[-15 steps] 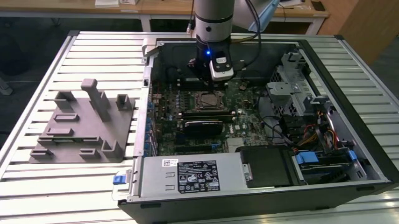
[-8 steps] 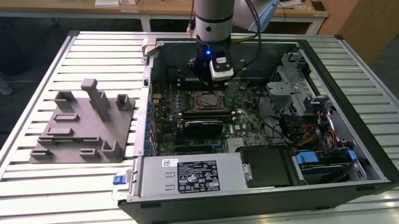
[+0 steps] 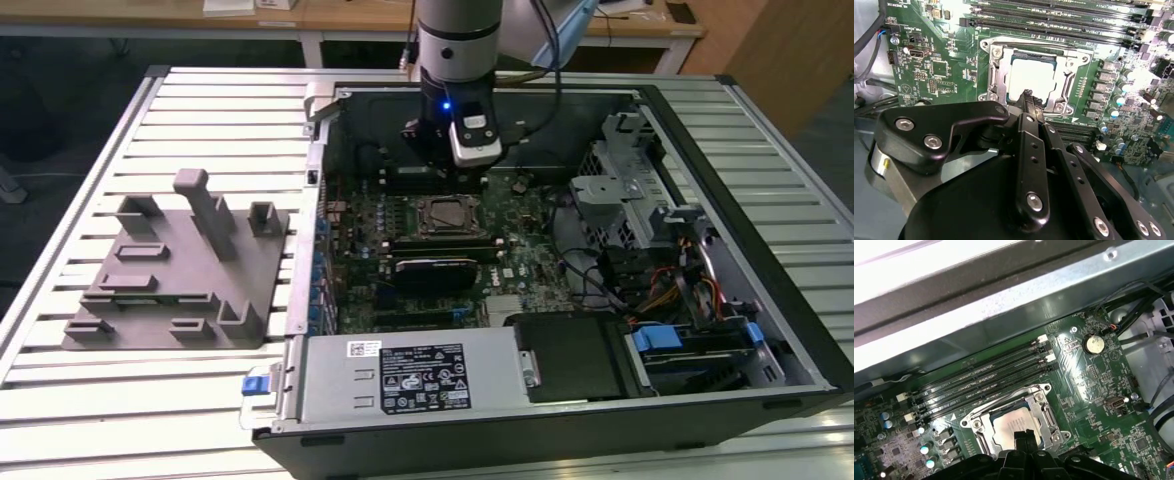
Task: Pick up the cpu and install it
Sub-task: 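Install the second cpu locking lever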
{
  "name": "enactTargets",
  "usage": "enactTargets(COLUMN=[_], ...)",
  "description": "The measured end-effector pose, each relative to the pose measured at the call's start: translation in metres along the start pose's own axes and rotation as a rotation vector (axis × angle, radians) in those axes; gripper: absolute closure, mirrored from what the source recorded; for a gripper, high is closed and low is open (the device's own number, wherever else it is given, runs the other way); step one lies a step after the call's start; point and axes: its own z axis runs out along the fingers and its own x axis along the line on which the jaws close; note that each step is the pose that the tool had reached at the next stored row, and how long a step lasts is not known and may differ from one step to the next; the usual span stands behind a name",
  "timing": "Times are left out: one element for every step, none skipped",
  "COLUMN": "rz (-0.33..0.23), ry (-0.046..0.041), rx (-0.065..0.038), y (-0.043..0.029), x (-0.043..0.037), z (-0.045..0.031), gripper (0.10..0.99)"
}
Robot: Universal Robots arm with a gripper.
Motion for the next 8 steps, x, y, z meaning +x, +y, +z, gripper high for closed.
enactTargets(rz=[0.000,0.000,0.000,0.000,0.000,0.000,0.000,0.000], ry=[0.0000,0.0000,0.0000,0.0000,0.0000,0.0000,0.0000,0.0001], rx=[0.000,0.000,0.000,0.000,0.000,0.000,0.000,0.000], y=[0.0001,0.0001,0.0001,0.0001,0.0001,0.0001,0.0000,-0.0005], x=[-0.0001,-0.0001,-0.0001,-0.0001,-0.0001,-0.0001,-0.0001,-0.0004], z=[-0.0009,-0.0016,-0.0016,-0.0016,-0.0016,-0.0017,-0.0018,-0.0020], gripper=[0.980,0.980,0.980,0.980,0.980,0.980,0.980,0.980])
